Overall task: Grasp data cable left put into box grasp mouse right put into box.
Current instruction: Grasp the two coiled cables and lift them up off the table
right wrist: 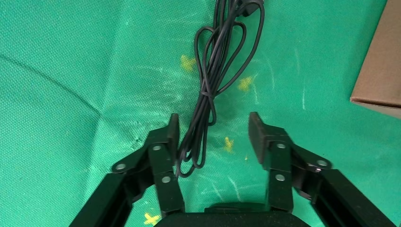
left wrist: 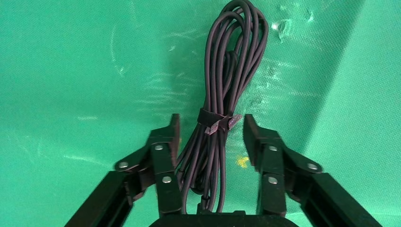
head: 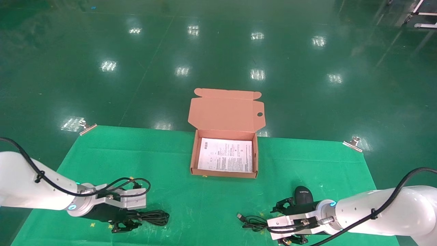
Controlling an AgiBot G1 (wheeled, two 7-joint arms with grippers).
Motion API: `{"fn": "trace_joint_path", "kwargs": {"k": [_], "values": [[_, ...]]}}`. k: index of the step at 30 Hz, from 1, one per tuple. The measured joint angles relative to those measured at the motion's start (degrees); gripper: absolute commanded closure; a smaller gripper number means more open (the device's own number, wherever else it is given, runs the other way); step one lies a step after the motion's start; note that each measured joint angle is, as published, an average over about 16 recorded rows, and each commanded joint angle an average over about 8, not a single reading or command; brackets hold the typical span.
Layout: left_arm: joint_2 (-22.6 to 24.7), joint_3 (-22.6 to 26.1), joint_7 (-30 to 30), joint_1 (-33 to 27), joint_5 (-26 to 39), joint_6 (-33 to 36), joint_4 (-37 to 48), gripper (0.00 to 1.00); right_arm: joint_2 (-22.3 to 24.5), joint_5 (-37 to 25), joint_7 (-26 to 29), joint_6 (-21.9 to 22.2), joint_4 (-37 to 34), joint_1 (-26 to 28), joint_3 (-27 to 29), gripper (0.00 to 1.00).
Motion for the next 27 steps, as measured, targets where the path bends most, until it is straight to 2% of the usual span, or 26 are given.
{"fn": "trace_joint_path", "kwargs": {"k": [19,27], "values": [[-0.13,0.03,0.08,-0.05,0.02,0.10,-0.38,1.00,0.18,0.10,0.06,-0.11,0.22,0.17,0.10,1.00],[-3.05,-0.71,1.43,-1.00,-1.05,1.78,-5.62,1.00,2.94,1.38,2.08,-0.52,3.59,1.16,1.72,1.00]]}}
